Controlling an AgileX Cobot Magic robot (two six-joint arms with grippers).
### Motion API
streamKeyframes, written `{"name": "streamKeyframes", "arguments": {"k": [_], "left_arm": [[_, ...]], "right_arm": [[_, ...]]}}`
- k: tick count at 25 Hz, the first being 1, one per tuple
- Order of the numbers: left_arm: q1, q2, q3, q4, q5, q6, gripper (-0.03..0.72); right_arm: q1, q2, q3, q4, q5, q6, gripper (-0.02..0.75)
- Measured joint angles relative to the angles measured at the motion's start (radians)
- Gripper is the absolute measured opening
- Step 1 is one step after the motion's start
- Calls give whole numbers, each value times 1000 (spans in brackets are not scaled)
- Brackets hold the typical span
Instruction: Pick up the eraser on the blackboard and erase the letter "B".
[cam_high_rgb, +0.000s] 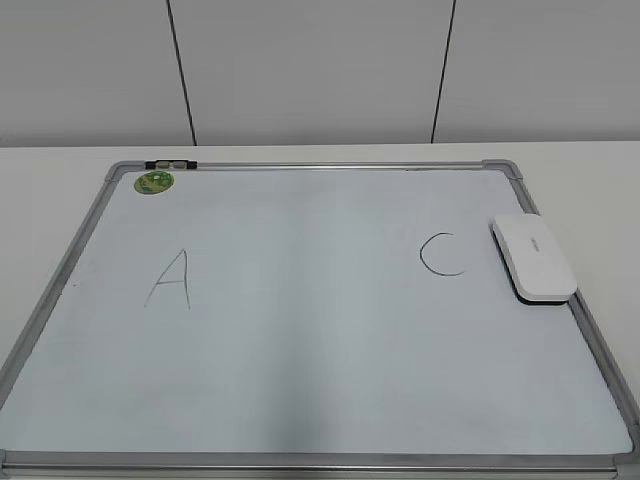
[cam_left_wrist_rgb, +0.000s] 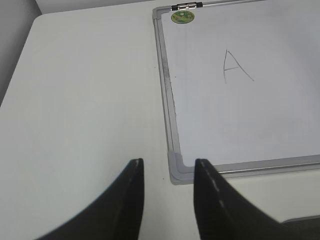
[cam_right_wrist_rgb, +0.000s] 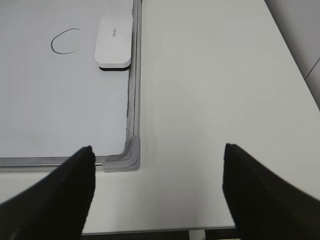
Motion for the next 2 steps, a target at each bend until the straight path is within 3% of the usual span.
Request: {"name": "streamKeyframes", "arguments": {"k": [2], "left_arm": [[0,0,0,0,0,0,244]], "right_arm": [[0,0,0,0,0,0,590]]}}
